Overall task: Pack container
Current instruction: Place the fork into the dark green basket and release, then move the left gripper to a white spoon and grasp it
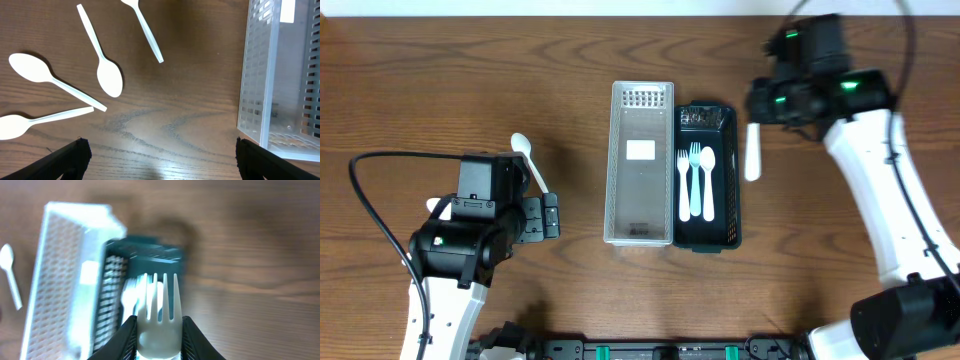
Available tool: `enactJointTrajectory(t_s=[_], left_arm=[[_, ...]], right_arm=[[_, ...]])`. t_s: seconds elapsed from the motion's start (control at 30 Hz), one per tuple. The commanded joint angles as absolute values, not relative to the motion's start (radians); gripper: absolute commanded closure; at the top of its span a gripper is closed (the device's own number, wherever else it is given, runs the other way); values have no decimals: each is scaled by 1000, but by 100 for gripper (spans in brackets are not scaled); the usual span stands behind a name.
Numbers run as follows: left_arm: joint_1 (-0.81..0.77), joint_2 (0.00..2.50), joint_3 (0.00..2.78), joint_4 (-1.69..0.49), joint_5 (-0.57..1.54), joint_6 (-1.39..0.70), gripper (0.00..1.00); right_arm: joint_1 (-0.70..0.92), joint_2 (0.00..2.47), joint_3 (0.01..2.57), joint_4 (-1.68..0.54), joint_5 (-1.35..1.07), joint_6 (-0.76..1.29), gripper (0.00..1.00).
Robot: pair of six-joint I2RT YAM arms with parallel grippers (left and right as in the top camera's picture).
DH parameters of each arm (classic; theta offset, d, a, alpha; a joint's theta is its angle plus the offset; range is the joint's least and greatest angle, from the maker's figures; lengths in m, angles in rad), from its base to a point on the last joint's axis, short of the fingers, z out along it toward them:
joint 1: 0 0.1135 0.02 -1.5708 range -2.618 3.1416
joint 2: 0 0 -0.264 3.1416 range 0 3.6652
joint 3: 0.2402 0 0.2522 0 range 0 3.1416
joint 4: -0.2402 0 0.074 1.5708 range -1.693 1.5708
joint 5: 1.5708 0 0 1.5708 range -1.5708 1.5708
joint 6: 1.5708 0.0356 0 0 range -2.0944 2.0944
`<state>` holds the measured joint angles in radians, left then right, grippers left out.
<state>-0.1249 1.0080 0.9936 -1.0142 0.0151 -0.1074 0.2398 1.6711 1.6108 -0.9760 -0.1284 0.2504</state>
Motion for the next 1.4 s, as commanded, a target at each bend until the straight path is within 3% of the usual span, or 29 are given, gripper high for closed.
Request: enactJointTrajectory(t_s=[0.0,0.43,0.73,1.13,1.23,1.37], left_arm=[[-121,1012,1012,-1017,4,-106,5],[-121,1012,1012,-1017,4,-106,5],[-121,1012,1012,-1017,4,-107,5],[-121,968,1015,-1019,57,-114,4],[-121,934,1040,-1005,35,-205,4],[-121,942,1091,-994,-109,-395,4]], right_arm=[[323,1708,1610,-983,-62,323,98],[430,1981,1607,-1023,-57,344,96],[430,2016,1608,-1041,-57,344,57],[402,1760,1730,-1108,-40,208,37],[354,1639,1760,-1116,12,208,25],[245,1524,1760,-1148,48,226,19]])
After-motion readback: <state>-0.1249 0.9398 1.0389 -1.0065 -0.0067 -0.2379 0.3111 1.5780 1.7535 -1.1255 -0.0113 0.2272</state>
